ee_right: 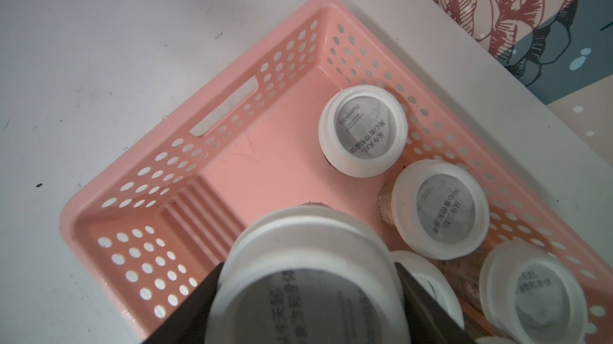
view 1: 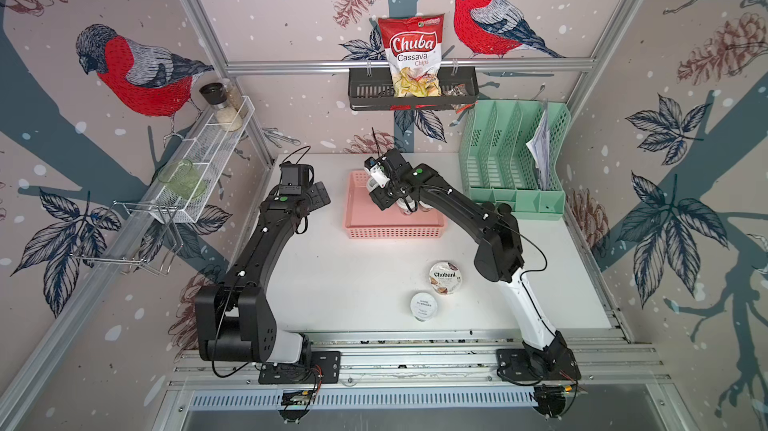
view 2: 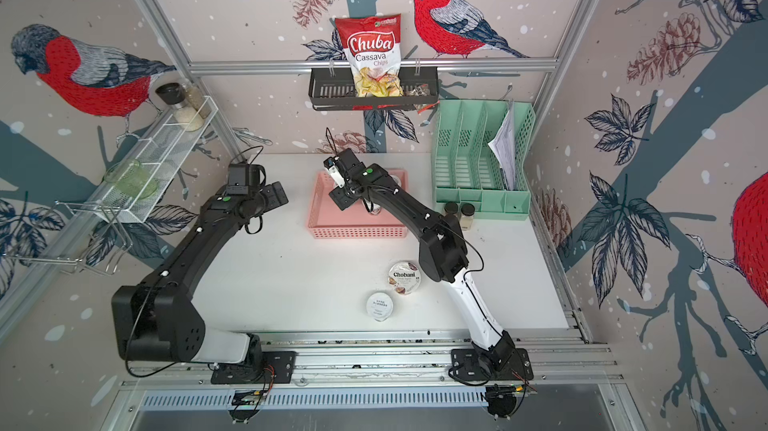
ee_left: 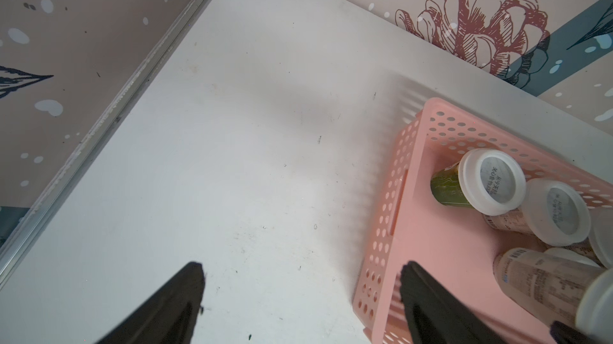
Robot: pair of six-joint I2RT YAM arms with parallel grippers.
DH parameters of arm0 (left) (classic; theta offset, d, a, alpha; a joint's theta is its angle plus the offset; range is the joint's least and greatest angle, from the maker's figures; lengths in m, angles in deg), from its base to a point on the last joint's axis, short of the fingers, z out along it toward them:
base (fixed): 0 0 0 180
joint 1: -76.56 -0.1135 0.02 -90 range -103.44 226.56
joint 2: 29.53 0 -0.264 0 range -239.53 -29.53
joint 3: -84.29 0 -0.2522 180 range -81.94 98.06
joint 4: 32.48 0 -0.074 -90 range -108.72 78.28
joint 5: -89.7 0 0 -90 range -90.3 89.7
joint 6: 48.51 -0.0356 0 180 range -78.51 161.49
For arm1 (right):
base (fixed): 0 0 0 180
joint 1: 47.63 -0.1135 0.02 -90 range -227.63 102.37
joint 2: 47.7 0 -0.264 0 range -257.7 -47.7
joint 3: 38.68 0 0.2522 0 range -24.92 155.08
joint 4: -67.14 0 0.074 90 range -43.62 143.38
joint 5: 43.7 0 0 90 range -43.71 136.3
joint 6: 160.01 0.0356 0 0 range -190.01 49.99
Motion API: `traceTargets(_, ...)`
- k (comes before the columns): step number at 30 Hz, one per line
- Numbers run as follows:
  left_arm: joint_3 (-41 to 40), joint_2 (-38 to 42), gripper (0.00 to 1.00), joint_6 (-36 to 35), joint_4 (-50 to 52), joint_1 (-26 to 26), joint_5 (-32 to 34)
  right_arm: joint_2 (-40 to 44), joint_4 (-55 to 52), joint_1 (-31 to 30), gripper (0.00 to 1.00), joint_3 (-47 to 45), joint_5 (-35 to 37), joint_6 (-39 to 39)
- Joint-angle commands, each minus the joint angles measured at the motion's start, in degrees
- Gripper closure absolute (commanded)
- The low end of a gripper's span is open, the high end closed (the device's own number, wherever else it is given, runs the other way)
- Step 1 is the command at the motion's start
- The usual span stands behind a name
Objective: Put the yogurt in the basket
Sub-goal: Place the yogurt in the basket.
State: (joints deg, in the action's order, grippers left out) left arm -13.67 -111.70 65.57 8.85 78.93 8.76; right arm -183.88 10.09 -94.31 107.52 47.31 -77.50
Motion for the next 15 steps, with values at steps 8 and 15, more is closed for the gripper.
traceTargets(8, -0.07, 0.08, 0.05, 0.25, -1.47, -0.24, -0.53, -2.85, 5.2, 0.31, 0.25, -2.18, -0.75, 0.1)
traceTargets(15, -0.07, 0.09, 0.05, 0.26, -1.56, -0.26, -0.53, -4.38, 6.85, 1.24, 0.24, -2.61, -0.84, 0.46)
